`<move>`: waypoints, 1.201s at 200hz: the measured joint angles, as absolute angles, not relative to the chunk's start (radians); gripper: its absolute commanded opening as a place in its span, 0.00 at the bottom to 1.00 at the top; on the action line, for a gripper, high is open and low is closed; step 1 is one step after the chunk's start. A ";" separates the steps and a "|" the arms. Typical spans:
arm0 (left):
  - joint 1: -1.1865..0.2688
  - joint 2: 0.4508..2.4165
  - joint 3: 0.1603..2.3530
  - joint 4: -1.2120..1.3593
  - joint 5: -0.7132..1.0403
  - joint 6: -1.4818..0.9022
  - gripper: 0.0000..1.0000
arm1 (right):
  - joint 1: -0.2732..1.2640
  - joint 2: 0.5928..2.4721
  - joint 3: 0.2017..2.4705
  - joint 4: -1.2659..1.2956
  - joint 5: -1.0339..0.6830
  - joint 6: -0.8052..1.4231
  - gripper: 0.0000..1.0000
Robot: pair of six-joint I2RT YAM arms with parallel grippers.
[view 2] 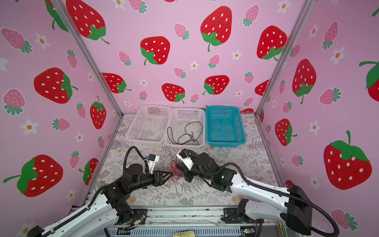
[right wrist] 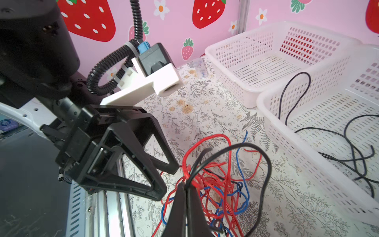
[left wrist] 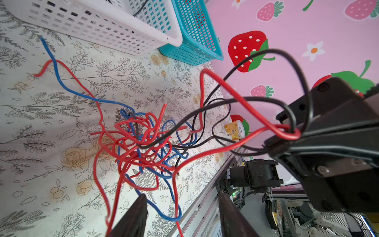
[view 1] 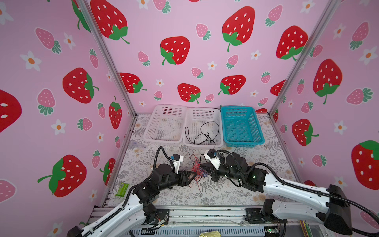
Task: Untangle the cables
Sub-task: 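Close the right gripper on a black wire in the tangle, then pull the black wire out of the tangle with the right gripper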
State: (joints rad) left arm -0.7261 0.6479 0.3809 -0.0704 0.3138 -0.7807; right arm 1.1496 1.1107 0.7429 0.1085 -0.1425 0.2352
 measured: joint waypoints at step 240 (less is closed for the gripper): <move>-0.726 0.727 0.412 -0.138 0.221 -0.738 0.00 | 1.099 1.050 0.651 0.155 -0.224 0.322 0.00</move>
State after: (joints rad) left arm -0.7261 0.7273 0.4118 -0.1375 0.2211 -0.7376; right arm 1.0988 1.0496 0.6506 0.1551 -0.2241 0.3218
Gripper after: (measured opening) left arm 0.064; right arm 0.051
